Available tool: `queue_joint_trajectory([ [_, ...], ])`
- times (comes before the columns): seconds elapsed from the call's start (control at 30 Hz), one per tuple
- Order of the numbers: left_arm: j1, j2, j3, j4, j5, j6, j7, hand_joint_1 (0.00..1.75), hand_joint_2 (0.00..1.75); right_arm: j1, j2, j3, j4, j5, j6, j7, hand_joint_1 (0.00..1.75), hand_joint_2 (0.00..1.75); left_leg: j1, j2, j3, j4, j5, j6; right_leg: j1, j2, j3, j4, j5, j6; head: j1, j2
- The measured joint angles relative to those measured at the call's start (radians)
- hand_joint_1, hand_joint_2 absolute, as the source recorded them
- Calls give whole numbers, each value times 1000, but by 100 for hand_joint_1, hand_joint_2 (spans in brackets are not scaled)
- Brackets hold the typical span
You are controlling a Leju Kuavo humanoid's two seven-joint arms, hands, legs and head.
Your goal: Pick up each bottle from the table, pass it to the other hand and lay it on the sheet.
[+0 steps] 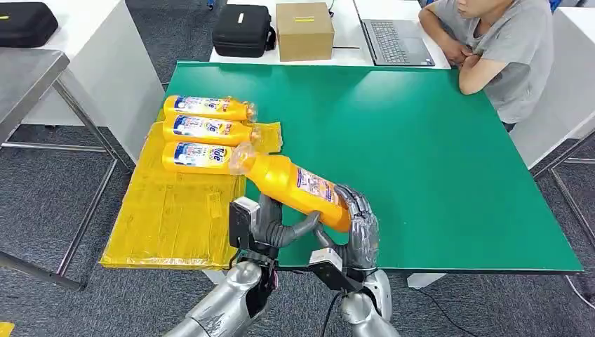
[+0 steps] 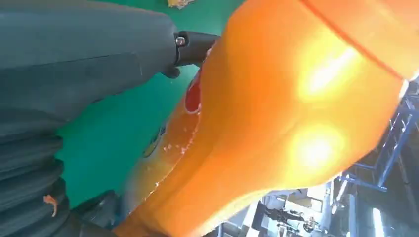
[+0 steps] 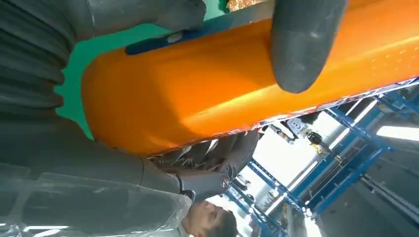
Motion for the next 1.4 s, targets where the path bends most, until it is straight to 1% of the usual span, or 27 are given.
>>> queue_joint_trajectory([
  [0.2,2,1,20,0,54,-139,31,0,175,20,-2,-61,0,45,0,0,175,175,0,0,0,0,0,0,0,0,0,0,0,0,0,0],
  [0.37,6,1,21,0,103,-275,100,0,175,26,-2,-96,0,66,-2,0,175,175,0,0,0,0,0,0,0,0,0,0,0,0,0,0],
  [0.7,10,1,21,0,119,-303,118,0,175,29,-2,-116,1,68,-2,0,175,175,0,0,0,0,0,0,0,0,0,0,0,0,0,0],
  [0.83,10,1,20,0,216,-461,239,0,175,24,-2,-122,5,56,-3,0,175,175,0,0,-1,0,0,0,0,0,0,0,0,0,0,0],
  [0.9,10,1,16,-3,239,-493,266,0,175,18,0,-125,5,51,-3,0,175,175,0,0,-1,0,0,0,0,0,0,0,0,0,0,0],
  [0.97,9,0,8,-6,261,-499,289,0,175,10,6,-130,5,45,-3,0,175,175,0,0,-1,0,0,0,0,0,0,0,0,0,0,0],
  [1.23,7,-4,-18,-10,284,-440,283,0,175,6,39,-128,3,11,-3,0,175,175,0,0,0,0,0,0,0,0,0,0,0,0,0,0],
  [1.3,4,-5,-23,-10,293,-421,274,0,175,7,45,-120,-2,1,-3,0,175,175,0,0,0,0,0,0,0,0,0,0,0,0,0,0],
  [1.4,-15,-5,-42,-10,372,-356,261,0,175,9,65,-99,-12,-22,-3,0,175,175,0,0,0,0,0,0,0,0,0,0,0,0,0,0],
])
